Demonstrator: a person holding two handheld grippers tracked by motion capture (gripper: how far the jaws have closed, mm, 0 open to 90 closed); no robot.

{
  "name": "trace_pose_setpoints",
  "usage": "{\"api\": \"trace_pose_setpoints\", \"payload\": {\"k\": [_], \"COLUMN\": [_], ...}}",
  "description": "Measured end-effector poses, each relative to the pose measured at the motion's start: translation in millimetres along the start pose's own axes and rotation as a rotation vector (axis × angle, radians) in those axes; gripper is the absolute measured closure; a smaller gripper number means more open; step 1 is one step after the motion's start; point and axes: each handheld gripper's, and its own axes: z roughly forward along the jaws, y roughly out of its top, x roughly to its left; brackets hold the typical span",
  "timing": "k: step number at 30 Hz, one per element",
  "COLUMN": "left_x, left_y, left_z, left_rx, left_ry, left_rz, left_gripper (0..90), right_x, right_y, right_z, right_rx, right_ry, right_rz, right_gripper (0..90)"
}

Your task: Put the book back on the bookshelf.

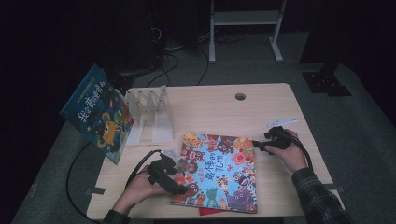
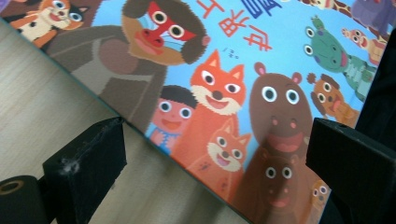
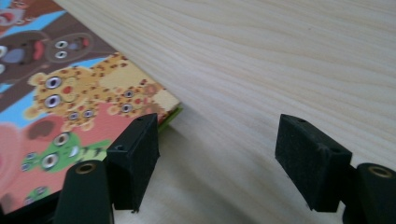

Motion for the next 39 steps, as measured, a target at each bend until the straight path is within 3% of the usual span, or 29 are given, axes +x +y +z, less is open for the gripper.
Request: {"api": "trace_pose_setpoints", "payload": {"k": [8,12,18,28,39], "left_x": [6.5,11.1,17.7,27.9,32.5], "left_y": [2.8,5.7,9.5,18.5,22.3], "left_z": [-2.9,-2.1,1.0,15.5,24.6], "left_rx": [-0.041,-0.066,-0.102,-0.102,-0.105], "left_ry": [0.018,0.025,0.038,0.033,0.013], "left_rz": [-0.03,-0.04,-0.061,-0.085,-0.097], "left_gripper": [3.7,2.5,1.9,1.9,1.5], "right_x": [22.0,32.2,46.3,51.4,52.6], "right_y": [-9.4,-16.0,-23.3,-25.6,-27.8], "right_z": [-23.5,-28.9,-31.1,-24.1,-16.9], "right_rx": [-0.035,-0.03,-0.017,0.008,0.019], "right_ry": [0.065,0.124,0.182,0.216,0.289], "right_rz": [-0.022,-0.004,-0.037,-0.056,-0.02], "right_gripper": [28.9,27.1,23.4,20.6,13.5]}}
